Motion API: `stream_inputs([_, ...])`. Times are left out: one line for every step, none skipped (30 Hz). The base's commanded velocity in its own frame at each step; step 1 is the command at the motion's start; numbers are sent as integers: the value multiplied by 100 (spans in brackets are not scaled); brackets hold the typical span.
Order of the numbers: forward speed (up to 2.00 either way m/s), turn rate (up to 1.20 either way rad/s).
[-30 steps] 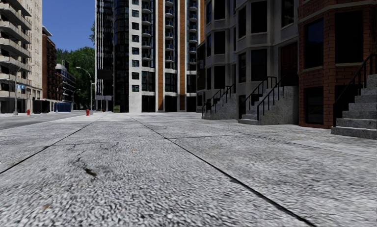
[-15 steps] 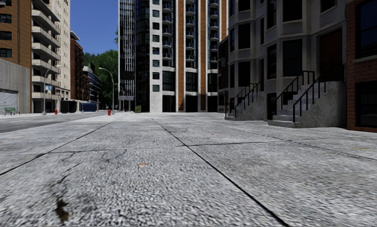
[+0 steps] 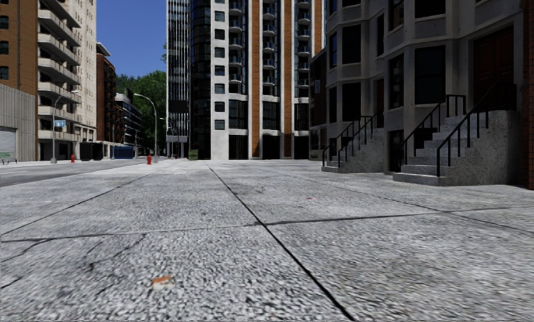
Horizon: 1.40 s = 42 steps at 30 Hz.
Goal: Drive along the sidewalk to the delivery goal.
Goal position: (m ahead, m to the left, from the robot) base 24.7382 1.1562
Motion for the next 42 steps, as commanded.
stream_inputs([200, 0])
stream_inputs([200, 0])
stream_inputs([200, 0])
stream_inputs([200, 0])
stream_inputs([200, 0])
stream_inputs([200, 1])
stream_inputs([200, 1])
stream_inputs([200, 1])
stream_inputs([200, 0])
stream_inputs([200, 0])
stream_inputs([200, 0])
stream_inputs([200, 0])
stream_inputs([200, 0])
stream_inputs([200, 0])
stream_inputs([200, 0])
stream_inputs([200, 0])
stream_inputs([200, 0])
stream_inputs([200, 0])
stream_inputs([200, 0])
stream_inputs([200, 0])
stream_inputs([200, 0])
stream_inputs([200, 0])
stream_inputs([200, 0])
stream_inputs([200, 0])
stream_inputs([200, 0])
stream_inputs([200, 0])
stream_inputs([200, 0])
stream_inputs([200, 0])
stream_inputs([200, 0])
stream_inputs([200, 0])
stream_inputs([200, 0])
stream_inputs([200, 0])
stream_inputs([200, 0])
stream_inputs([200, 0])
stream_inputs([200, 0])
stream_inputs([200, 0])
stream_inputs([200, 0])
stream_inputs([200, 0])
stream_inputs([200, 0])
stream_inputs([200, 0])
stream_inputs([200, 0])
stream_inputs([200, 0])
